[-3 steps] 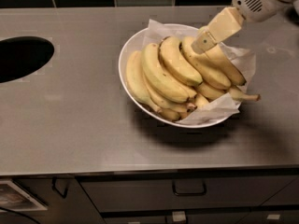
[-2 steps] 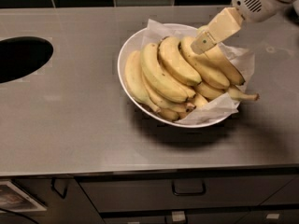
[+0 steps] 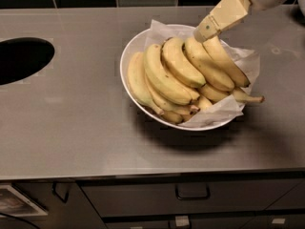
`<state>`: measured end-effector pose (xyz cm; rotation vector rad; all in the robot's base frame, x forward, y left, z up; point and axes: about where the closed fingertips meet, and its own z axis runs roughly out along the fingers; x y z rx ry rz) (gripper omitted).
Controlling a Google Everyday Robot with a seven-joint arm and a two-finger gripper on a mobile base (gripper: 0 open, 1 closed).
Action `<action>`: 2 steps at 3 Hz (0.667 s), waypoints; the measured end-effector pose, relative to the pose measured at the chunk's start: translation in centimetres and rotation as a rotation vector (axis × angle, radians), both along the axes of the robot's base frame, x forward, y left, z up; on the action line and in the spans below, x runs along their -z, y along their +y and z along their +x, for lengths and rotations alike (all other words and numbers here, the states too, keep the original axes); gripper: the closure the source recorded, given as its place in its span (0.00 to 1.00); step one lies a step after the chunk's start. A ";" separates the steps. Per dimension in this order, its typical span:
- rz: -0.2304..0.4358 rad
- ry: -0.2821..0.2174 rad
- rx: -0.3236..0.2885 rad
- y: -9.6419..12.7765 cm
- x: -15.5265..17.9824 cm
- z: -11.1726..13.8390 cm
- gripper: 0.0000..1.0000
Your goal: Pick banana from white bowl
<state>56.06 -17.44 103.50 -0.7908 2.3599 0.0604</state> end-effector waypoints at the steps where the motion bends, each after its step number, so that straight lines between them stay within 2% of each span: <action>1: 0.037 0.102 0.014 -0.3 1.2 -0.3 0.00; 2: 0.044 0.105 0.021 0.0 1.2 0.0 0.00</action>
Offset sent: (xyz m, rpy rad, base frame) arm -0.0006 -0.0035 -0.0079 0.0340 0.0764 -0.0164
